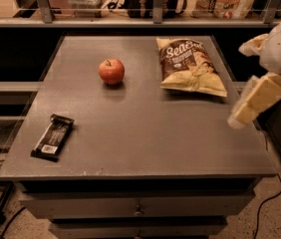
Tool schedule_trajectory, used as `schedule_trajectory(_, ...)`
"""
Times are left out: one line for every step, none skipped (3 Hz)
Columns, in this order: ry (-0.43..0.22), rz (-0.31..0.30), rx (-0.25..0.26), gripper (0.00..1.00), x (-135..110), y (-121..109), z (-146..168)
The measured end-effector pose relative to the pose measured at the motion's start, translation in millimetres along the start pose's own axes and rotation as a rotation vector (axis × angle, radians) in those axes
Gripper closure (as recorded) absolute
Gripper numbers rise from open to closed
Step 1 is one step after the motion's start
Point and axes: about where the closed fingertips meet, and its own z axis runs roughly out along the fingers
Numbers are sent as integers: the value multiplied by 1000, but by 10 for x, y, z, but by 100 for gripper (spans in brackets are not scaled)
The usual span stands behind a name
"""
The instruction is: Pick apple
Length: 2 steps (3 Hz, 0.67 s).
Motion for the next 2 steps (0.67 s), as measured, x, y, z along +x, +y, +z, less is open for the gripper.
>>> schedule_trajectory(-124,15,11,0,-432,-165,389)
schedule_trajectory(-199,1,16,0,-1029,-368,798)
